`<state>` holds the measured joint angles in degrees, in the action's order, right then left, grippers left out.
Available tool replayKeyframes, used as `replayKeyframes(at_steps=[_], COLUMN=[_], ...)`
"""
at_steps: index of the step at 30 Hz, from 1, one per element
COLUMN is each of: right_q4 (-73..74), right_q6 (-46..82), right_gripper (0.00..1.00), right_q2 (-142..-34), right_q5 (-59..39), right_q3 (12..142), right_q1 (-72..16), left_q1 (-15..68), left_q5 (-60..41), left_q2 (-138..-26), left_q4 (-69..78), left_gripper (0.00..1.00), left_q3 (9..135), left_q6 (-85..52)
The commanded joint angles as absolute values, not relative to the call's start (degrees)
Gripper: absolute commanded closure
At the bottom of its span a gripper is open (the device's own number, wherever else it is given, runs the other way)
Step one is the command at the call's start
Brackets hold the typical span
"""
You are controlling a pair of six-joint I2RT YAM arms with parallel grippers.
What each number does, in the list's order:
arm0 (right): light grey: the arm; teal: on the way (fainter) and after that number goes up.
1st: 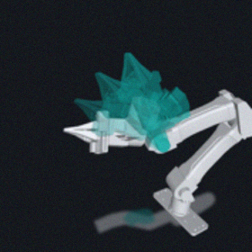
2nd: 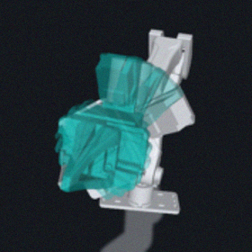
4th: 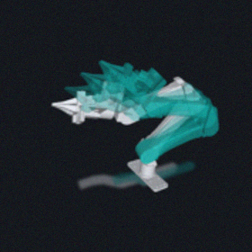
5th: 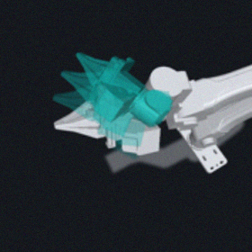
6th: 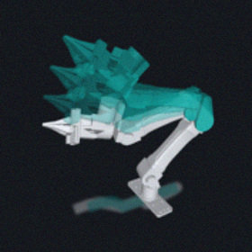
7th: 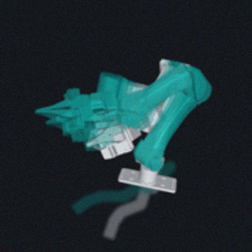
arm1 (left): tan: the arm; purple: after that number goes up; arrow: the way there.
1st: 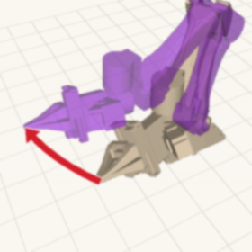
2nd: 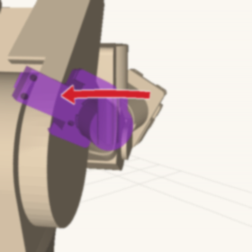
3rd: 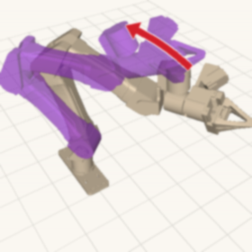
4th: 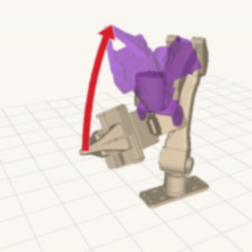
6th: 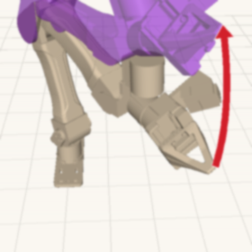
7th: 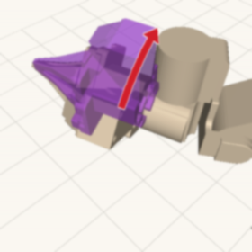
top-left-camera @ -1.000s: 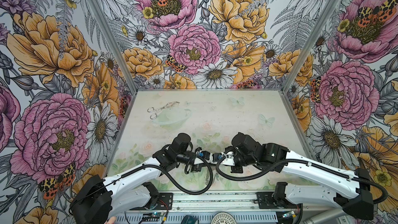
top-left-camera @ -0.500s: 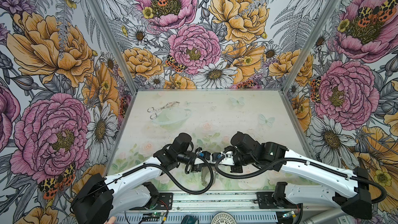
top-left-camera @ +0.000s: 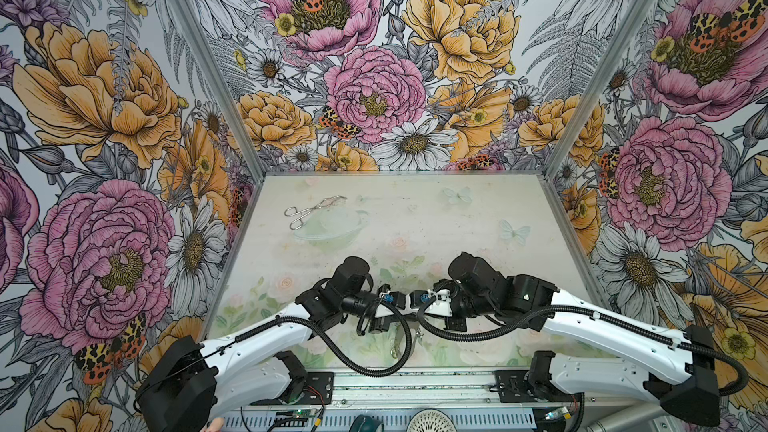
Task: Put the keys on the keyring
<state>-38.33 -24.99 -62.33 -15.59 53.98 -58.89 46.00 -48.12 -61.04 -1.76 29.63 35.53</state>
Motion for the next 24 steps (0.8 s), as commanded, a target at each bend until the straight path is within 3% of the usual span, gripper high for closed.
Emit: replayKeyframes(at_steps=[1,13,24], right_q4=[-34.08,-32.89,-33.13], right_q6=[-22.81,-20.80,-18.87], right_gripper=[0.91,0.83,0.71], right_q2=[-62.82,-63.98,-60.20], right_q5=[-17.37,-16.86,-8.64], right_q3=[53.31,52.43,52.77], right_q1=[-58.67,-58.44,-57.72], left_q1=[47.00,46.15,44.82], left_q5=[-51.08,-49.98,-45.61], left_q2=[-59.44,-58.22,-57.39], left_q4=[2.60,7.25,10.34], left_gripper=[1.00,1.00,1.00], left_q3=[30.41,28.35,26.13], left_q6=[35.77,33.33,31.04])
